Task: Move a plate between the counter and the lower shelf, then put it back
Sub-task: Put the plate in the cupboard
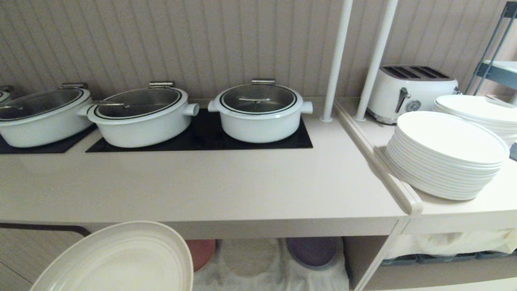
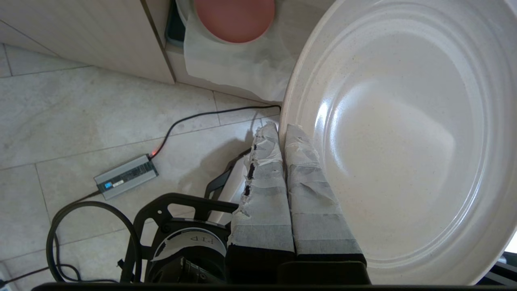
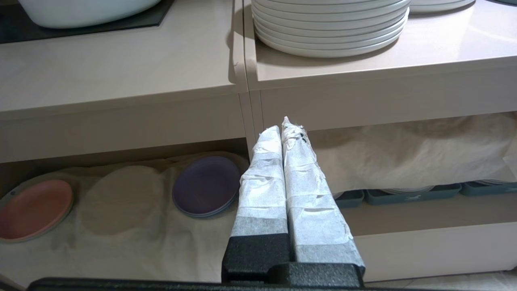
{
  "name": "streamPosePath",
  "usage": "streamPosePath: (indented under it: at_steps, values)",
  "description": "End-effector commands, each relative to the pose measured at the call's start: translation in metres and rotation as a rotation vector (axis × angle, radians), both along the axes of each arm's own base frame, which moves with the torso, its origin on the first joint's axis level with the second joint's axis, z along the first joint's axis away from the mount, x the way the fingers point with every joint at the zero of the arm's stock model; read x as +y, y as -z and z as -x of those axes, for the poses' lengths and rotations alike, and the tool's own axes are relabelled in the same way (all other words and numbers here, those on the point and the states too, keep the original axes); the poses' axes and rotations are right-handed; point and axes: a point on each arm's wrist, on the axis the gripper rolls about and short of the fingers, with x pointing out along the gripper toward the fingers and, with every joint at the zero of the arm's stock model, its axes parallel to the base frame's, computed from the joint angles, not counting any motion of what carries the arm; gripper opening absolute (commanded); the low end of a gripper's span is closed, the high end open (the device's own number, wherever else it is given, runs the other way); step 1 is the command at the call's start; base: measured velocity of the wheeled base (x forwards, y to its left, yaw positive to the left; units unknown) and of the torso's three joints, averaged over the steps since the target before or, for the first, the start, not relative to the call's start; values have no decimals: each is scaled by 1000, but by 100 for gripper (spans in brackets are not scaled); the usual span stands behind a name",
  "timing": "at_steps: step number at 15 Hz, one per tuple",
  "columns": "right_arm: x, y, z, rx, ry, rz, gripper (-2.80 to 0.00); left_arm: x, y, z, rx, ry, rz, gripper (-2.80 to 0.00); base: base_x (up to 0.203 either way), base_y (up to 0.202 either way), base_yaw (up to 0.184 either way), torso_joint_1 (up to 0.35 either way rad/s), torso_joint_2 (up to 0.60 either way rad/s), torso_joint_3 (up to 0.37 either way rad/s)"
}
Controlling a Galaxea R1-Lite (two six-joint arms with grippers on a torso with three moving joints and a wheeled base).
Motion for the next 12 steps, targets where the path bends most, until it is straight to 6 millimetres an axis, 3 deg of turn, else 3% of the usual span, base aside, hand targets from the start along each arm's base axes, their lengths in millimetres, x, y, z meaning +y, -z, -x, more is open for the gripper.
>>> streamPosePath:
  at_steps: [1,12]
  values:
    - [0,0,0,0,0,-1,-280,0,1,1,3,-2,0,-280,0,0,0,0,0,0]
    - [0,0,0,-2,0,-1,-280,2,12,5,26,3,-22,-280,0,0,0,0,0,0]
